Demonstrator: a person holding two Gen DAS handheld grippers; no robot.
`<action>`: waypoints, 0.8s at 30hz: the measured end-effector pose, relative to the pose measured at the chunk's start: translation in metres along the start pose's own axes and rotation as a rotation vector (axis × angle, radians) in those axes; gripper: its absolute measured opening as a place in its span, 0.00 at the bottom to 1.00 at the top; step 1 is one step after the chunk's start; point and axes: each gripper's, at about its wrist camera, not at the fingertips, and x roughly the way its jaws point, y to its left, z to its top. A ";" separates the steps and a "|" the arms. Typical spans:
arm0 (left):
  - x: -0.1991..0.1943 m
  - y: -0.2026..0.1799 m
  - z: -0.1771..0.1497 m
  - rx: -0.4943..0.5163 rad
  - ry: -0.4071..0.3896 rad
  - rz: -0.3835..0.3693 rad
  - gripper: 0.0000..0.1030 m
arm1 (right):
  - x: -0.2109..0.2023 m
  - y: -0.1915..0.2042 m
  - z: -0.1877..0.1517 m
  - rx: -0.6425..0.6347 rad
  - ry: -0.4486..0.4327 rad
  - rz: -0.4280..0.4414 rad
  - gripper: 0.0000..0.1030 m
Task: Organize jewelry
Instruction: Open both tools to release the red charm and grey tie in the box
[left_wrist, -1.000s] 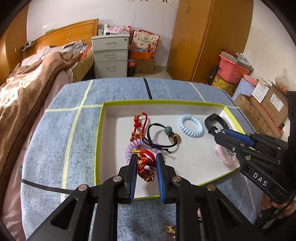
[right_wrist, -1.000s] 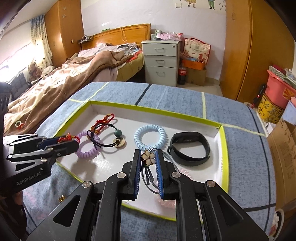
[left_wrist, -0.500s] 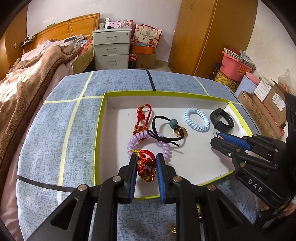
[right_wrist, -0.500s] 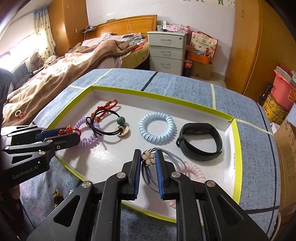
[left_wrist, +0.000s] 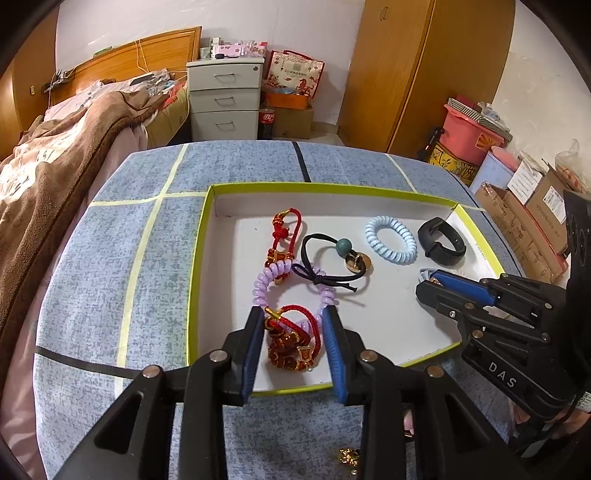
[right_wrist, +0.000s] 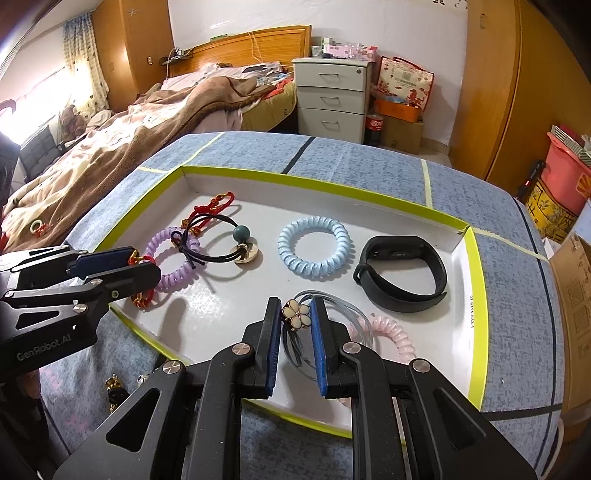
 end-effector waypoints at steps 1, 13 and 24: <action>0.000 0.000 0.000 -0.001 0.000 0.000 0.38 | -0.001 0.001 0.000 -0.004 -0.001 -0.006 0.22; -0.008 0.000 -0.002 -0.012 -0.015 0.013 0.43 | -0.008 -0.002 -0.001 0.016 -0.020 -0.018 0.38; -0.027 -0.002 -0.008 -0.021 -0.049 0.020 0.53 | -0.028 0.001 -0.009 0.034 -0.065 -0.017 0.47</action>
